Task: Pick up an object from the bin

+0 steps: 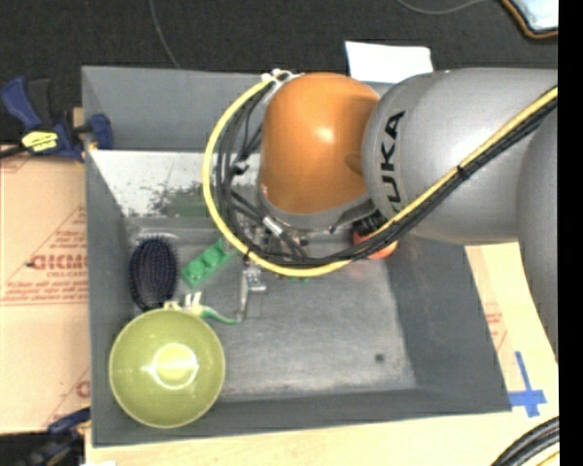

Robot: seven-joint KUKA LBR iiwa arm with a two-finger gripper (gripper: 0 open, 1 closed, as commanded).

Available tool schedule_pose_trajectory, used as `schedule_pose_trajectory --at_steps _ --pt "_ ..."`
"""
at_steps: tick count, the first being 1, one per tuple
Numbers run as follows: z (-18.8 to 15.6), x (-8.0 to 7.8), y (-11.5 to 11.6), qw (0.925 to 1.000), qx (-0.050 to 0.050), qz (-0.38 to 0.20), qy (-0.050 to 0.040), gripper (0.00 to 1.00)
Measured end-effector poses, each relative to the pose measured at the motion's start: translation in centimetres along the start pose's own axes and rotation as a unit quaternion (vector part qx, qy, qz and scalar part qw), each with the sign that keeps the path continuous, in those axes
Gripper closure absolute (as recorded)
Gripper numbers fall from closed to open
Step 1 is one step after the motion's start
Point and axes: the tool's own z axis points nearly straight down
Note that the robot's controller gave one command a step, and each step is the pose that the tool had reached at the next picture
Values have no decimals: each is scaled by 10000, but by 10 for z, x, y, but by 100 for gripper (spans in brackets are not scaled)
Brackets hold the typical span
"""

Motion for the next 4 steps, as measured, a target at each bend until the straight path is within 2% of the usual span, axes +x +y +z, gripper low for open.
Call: schedule_pose_trajectory --at_steps 1,2,3,4 --pt "-4 -2 -1 10000 -5 16 -38 0" --pt "93 -59 2 9946 -1 -1032 -69 0" --pt "56 38 48 9752 11 -2214 -66 0" --pt "112 -78 -13 9882 22 -1529 -59 0"
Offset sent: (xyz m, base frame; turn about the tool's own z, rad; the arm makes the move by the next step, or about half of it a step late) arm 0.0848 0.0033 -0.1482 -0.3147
